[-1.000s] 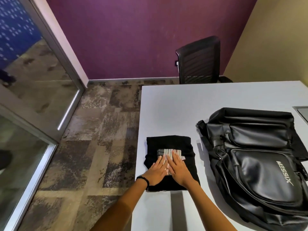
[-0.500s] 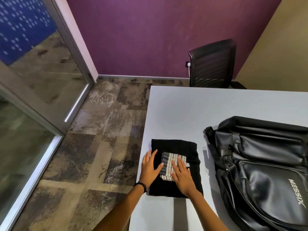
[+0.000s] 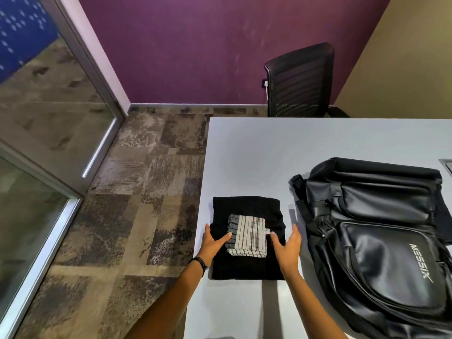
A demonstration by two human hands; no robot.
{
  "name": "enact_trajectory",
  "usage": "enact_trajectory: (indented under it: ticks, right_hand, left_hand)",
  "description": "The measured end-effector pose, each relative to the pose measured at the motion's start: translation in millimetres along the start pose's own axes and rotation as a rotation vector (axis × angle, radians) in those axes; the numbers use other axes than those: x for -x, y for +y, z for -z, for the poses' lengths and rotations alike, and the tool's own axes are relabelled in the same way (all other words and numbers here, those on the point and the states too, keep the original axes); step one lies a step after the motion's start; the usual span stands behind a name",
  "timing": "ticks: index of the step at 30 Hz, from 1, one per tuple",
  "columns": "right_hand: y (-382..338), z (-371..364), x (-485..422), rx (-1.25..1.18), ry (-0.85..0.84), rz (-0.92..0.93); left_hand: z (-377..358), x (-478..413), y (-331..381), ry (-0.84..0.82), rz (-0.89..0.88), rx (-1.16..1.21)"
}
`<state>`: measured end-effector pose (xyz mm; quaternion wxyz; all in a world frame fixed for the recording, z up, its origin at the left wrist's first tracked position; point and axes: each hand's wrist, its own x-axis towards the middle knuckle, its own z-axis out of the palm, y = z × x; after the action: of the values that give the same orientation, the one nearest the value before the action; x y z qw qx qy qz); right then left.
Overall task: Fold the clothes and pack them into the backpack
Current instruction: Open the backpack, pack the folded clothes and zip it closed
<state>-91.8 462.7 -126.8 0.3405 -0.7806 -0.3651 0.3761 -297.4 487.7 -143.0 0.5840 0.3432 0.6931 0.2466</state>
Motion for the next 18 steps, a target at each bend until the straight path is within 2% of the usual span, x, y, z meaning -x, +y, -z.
enact_trajectory:
  ticks: [2, 10, 18]
  right_hand:
    - [3, 6, -2, -0.114, -0.031, -0.089]
    - [-4, 9, -8, -0.227, -0.13, -0.292]
    - [-14, 5, -23, -0.219, -0.201, -0.368]
  left_hand:
    - [2, -5, -4, -0.005, 0.008, 0.005]
    - [2, -5, 1, -0.023, -0.027, 0.035]
    - [-11, -3, 2, 0.029, -0.048, 0.09]
